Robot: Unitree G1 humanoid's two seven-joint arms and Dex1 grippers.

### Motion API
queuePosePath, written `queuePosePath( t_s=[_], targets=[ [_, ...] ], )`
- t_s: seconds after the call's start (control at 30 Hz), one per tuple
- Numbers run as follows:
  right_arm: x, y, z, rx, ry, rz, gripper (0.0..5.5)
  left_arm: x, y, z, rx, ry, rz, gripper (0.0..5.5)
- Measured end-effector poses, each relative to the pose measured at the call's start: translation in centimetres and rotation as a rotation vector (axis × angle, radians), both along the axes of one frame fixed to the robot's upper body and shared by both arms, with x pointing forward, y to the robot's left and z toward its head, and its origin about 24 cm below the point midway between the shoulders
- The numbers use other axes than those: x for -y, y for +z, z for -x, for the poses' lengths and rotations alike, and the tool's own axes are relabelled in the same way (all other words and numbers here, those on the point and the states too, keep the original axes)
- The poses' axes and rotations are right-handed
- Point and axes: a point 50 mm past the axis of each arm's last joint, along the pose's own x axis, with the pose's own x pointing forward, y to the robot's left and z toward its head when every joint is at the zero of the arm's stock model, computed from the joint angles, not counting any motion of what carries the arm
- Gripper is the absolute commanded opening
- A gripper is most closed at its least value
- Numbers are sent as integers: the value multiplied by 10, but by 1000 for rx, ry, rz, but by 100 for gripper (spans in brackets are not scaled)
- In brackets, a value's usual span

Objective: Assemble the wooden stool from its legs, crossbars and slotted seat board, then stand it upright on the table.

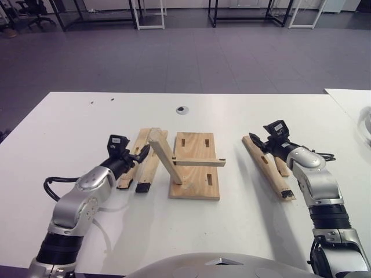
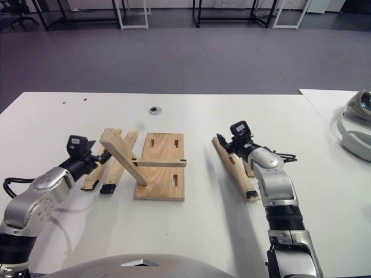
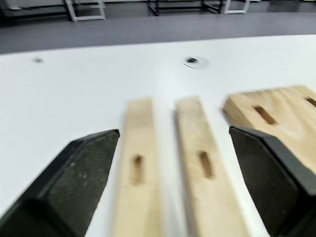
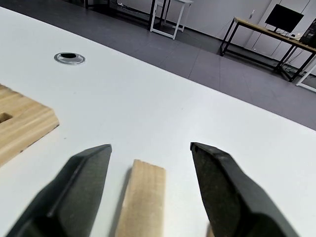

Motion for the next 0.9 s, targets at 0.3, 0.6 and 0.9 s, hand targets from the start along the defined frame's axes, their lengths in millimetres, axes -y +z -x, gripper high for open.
queuePosePath(
  t_s=[0.3, 0.6, 0.9],
  targets=[
    [-10, -15, 1, -48, 25, -11, 299, 22, -28, 14, -128, -62, -72, 338],
    [-13, -19, 1, -61, 30, 4, 299, 17, -39, 18, -186, -43, -216, 207],
    [-32, 74, -32, 127, 189, -635, 299, 29, 55, -32, 277, -176, 75, 207]
  ],
)
